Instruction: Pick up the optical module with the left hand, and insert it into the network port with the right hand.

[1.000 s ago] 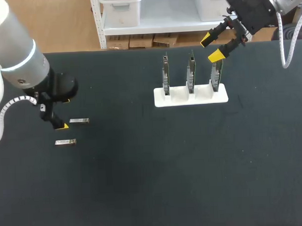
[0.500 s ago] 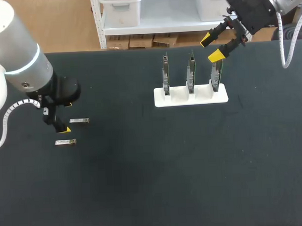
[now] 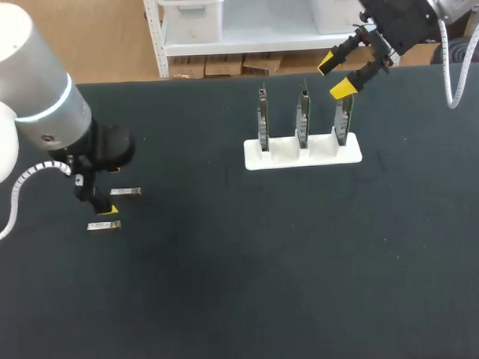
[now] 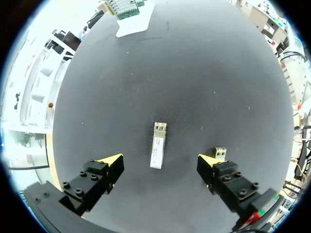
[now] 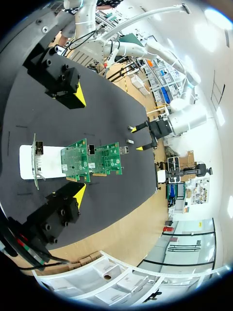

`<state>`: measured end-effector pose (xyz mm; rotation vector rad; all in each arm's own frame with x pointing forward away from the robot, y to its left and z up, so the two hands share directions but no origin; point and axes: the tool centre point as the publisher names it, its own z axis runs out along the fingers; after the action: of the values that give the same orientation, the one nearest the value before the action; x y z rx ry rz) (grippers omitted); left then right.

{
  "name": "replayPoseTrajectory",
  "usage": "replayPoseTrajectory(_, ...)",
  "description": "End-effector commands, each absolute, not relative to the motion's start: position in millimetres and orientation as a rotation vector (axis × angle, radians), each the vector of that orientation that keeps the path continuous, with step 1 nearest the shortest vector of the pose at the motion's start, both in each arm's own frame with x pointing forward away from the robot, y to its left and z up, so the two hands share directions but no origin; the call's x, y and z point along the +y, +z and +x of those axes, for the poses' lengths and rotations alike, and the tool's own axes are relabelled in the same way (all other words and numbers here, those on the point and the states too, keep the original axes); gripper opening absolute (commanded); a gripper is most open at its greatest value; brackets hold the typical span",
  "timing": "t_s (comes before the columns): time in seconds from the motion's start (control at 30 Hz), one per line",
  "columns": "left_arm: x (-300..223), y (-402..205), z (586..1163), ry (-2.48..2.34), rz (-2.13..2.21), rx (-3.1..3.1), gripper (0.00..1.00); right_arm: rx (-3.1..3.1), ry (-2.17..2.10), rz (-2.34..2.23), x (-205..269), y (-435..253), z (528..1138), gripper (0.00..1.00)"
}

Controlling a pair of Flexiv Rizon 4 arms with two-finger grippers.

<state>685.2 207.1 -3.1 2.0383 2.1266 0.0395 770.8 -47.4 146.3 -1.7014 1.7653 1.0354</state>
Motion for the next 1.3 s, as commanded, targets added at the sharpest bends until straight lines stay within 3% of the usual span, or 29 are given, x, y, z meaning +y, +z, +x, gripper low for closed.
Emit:
replayPoseTrajectory(0.03,203,-5,685,0.046,2.041,2.131,1.0,1.764,1.036,-1.701,-47,146,771,1.0)
replayPoseTrajectory(1.3,196,-10,699,0.124,2.016,2.191,1.0,1.764,1.036,-1.701,-47,146,771,1.0)
